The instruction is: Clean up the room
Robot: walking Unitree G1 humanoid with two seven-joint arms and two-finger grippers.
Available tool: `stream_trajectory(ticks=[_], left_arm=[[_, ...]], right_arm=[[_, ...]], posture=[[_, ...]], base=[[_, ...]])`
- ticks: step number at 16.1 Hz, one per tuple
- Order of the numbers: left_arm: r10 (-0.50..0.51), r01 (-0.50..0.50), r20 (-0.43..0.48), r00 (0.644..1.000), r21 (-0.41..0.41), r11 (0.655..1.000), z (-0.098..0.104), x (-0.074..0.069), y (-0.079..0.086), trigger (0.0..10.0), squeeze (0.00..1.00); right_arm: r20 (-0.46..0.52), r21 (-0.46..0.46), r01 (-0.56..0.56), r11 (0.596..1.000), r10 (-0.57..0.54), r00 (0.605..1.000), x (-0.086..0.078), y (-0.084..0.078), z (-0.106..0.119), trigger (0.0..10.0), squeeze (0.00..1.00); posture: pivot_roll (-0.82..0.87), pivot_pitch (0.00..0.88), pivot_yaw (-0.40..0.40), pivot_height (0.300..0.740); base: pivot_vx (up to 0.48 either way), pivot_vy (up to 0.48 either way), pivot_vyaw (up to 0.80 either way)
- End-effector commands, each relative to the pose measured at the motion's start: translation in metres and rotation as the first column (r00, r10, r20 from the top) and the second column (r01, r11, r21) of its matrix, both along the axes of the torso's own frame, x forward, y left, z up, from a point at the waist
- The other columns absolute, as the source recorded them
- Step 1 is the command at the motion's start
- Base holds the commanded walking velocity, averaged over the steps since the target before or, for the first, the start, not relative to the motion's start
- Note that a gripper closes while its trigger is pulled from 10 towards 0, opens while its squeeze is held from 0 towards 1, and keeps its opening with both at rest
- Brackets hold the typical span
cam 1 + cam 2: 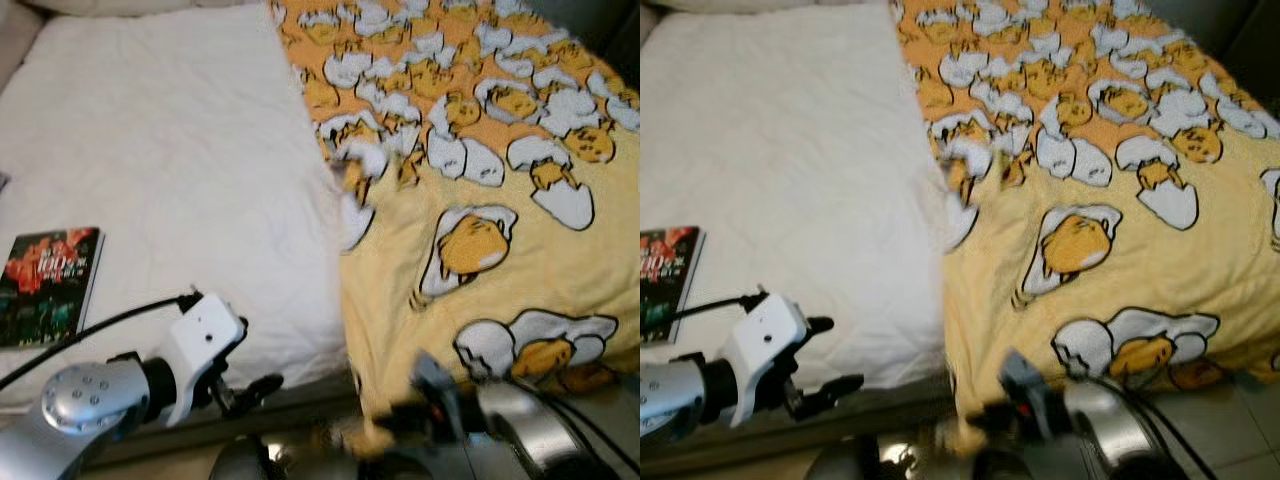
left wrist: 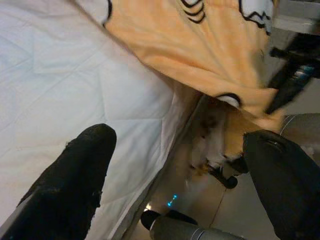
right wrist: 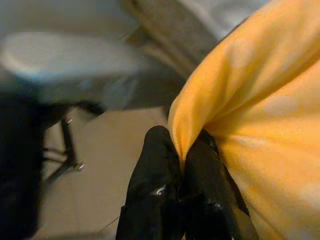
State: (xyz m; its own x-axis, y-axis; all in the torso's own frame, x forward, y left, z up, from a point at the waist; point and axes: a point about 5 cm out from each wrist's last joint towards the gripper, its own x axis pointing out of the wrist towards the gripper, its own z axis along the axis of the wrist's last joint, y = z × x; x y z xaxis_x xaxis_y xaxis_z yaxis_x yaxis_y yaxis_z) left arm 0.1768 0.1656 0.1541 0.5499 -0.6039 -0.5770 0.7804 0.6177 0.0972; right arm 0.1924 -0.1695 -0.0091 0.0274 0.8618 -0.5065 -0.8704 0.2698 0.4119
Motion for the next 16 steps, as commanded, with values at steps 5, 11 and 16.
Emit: stream_trajectory(ticks=[5,11,16], left_arm=[[-0.069,0.069,-0.025,0.997,-0.002,0.998,-0.001,-0.009,-0.008,10.0,0.00],[-0.092,0.091,-0.035,0.995,-0.014,0.996,-0.003,-0.009,-0.014,10.0,0.00],[-0.073,0.073,-0.008,0.997,-0.015,0.997,-0.006,-0.002,-0.014,10.0,0.00]], right_arm=[[-0.193,0.009,-0.241,0.971,0.238,0.952,-0.061,0.006,-0.002,0.0,0.00],[-0.171,-0.241,-0.199,0.950,0.160,0.972,-0.091,-0.010,-0.035,0.0,0.00],[0.096,-0.215,0.150,0.965,-0.132,0.987,-0.035,0.002,-0.026,10.0,1.00]], posture=[[0.17,0.122,0.001,0.740],[0.16,0.114,0.001,0.740],[0.14,0.081,-0.002,0.740]], base=[[0.000,0.000,0.00],[0.000,0.000,0.00],[0.000,0.000,0.00]])
